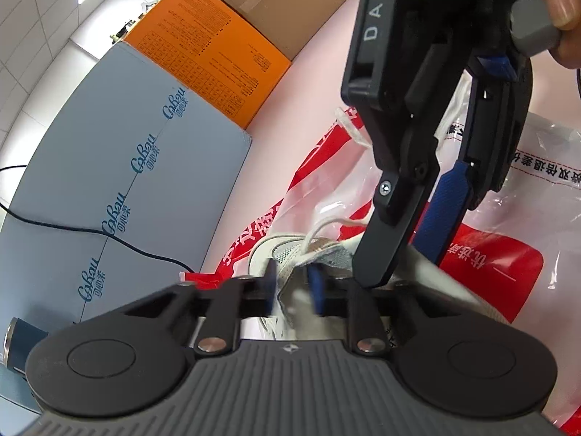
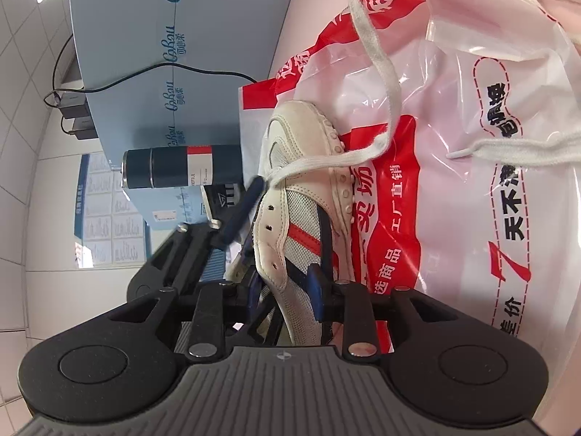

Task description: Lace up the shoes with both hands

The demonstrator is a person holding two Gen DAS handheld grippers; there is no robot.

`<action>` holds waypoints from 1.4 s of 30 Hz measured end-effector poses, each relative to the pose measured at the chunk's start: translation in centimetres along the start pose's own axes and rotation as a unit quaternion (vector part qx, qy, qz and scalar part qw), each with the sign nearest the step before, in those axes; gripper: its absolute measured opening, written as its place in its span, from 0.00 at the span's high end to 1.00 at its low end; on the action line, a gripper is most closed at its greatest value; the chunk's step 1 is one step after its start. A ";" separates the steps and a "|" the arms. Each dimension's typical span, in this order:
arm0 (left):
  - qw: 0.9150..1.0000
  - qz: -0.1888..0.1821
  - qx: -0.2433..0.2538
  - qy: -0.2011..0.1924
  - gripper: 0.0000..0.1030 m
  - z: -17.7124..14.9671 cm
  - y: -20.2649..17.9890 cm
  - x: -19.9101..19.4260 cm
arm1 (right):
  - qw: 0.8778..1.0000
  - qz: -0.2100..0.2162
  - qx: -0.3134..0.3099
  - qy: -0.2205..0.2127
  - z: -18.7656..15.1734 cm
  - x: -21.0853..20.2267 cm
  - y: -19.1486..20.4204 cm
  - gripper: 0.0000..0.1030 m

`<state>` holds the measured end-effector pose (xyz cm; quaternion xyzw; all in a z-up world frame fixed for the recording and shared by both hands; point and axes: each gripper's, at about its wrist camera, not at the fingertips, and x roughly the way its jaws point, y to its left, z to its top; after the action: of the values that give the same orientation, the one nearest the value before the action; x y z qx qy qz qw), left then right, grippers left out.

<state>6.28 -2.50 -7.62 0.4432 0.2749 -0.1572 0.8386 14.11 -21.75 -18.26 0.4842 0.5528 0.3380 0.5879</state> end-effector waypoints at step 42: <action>1.000 0.006 -0.017 0.020 0.76 0.3 -0.1 -1.1 | 0.999 -0.038 -0.020 -0.020 -0.5 -0.3 1.0 0.72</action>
<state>5.47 -2.80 -6.94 0.4334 0.2916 -0.1385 0.8414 13.72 -21.59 -17.19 0.4580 0.5520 0.3167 0.6207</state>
